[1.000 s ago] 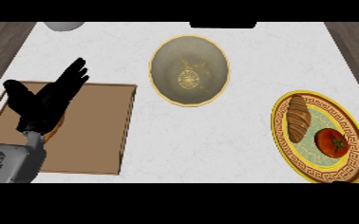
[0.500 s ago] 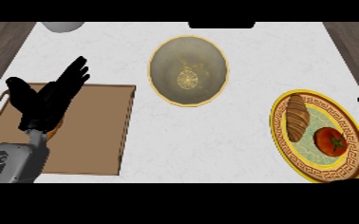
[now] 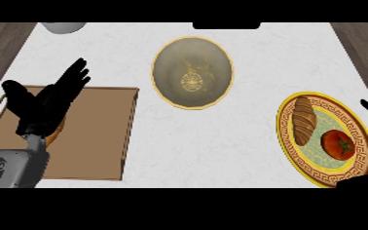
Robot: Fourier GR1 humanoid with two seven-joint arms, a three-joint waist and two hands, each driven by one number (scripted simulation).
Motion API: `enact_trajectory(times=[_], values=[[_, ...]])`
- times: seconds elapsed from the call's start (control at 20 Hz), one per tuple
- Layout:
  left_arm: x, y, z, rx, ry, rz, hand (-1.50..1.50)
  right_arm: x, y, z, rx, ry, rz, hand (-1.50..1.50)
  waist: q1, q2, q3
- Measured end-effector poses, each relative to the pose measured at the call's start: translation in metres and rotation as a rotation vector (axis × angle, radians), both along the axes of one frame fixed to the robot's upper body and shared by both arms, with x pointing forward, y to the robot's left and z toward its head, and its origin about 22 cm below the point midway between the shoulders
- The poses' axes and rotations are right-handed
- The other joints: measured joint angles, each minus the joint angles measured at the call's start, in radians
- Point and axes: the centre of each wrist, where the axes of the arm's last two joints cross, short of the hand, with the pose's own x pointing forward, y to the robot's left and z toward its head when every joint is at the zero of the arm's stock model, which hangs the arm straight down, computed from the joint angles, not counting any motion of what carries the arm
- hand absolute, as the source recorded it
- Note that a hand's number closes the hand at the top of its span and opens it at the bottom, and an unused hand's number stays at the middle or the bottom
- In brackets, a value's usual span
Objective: Pick the tomato from the plate and place it in the bowl
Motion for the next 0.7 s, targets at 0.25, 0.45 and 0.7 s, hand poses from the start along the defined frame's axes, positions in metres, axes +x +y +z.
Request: enact_trajectory(times=[0.25, 0.45, 0.7], values=[[0.005, 0.007, -0.009, -0.006, 0.001, 0.0, 0.0, -0.003, -0.002, -0.011, -0.008, 0.012, -0.015, -1.5, -0.003, 0.0, 0.0], [0.002, 0.007, -0.002, -0.002, 0.0, -0.002, 0.0, 0.01, 0.0, -0.02, -0.005, 0.021, -0.028, -1.5, 0.001, 0.0, 0.0], [-0.001, 0.003, 0.002, -0.007, -0.004, -0.003, 0.0, 0.014, -0.013, -0.037, 0.002, 0.041, -0.043, -1.5, 0.0, 0.0, 0.0]])
